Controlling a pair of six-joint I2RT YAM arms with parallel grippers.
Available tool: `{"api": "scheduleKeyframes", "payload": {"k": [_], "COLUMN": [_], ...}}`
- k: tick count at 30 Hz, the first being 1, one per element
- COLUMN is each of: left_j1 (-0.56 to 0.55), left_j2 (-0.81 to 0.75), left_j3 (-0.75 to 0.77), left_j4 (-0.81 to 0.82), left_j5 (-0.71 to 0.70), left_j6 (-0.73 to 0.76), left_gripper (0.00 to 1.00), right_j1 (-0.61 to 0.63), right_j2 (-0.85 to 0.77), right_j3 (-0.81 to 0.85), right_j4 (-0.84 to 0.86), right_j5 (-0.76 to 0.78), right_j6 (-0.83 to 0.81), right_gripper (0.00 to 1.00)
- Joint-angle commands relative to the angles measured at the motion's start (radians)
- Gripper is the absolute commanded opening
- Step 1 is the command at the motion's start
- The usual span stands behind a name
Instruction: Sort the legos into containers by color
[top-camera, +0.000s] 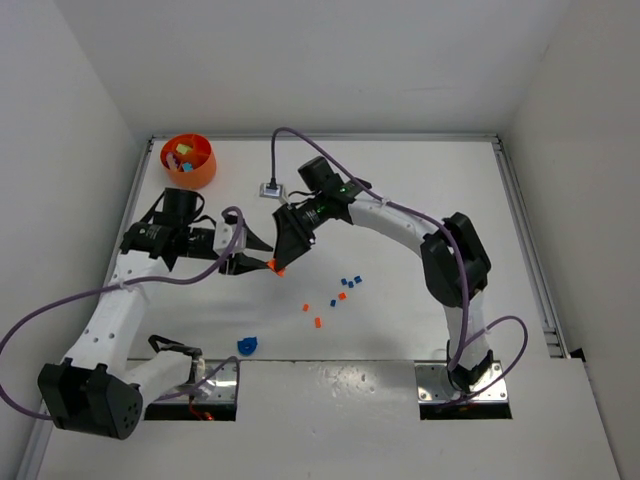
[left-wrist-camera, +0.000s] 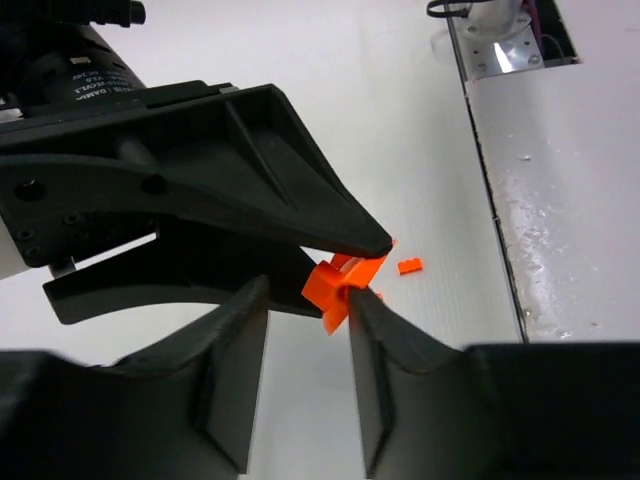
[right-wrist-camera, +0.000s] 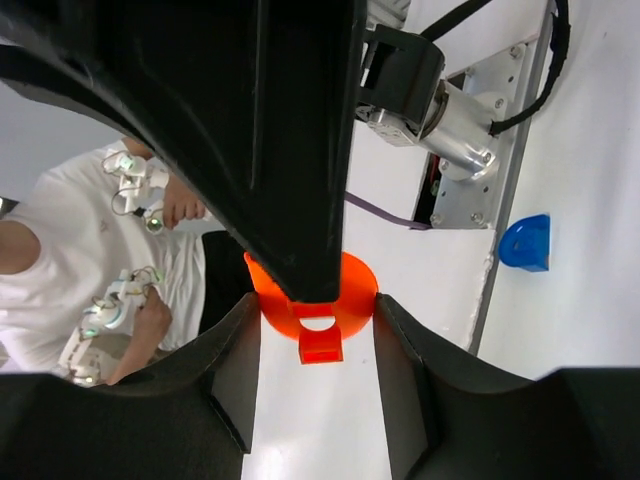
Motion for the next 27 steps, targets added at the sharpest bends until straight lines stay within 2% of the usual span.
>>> {"api": "scheduleKeyframes", "payload": {"k": [1, 11, 13, 14, 17, 21, 24, 25, 27], "left_j1": [-0.026, -0.08, -0.08, -0.08, -0.08, -0.07, -0.06, -0.05, -0.05], "left_j2": [0.005, 0.014, 0.014, 0.014, 0.014, -0.015, -0.059, -0.073, -0.073], "left_j3": [0.045, 0.054, 0.054, 0.054, 0.063, 0.037, -0.018, -0.042, -0.055], "left_j4": [0.021, 0.021, 0.021, 0.021, 0.035, 0.09, 0.207, 0.242, 0.323], "left_j5": [0.043, 0.012, 0.012, 0.003, -0.027, -0.058, -0.098, -0.11, -0.162], "left_j6": [-0.014, -0.037, -0.046, -0.046, -0.083, -0.174, -0.318, -0.408, -0.489], "left_gripper": [0.39, 0.06, 0.01, 0.0, 0.0, 0.0, 0.0, 0.0, 0.0], "right_j1": [0.007, 0.007, 0.007, -0.005, -0.041, -0.127, -0.189, -0.202, -0.231], "right_j2": [0.012, 0.012, 0.0, -0.001, -0.05, -0.137, -0.171, -0.181, -0.192], "right_j3": [0.031, 0.003, -0.011, -0.025, -0.072, -0.149, -0.196, -0.215, -0.227], "right_j4": [0.067, 0.214, 0.258, 0.258, 0.277, 0.318, 0.338, 0.338, 0.338], "right_j5": [-0.045, -0.095, -0.096, -0.096, -0.096, -0.063, -0.042, -0.042, -0.03], "right_j6": [0.031, 0.18, 0.216, 0.217, 0.217, 0.217, 0.217, 0.217, 0.217], "right_gripper": [0.0, 0.02, 0.14, 0.29, 0.51, 0.53, 0.54, 0.54, 0.59]}}
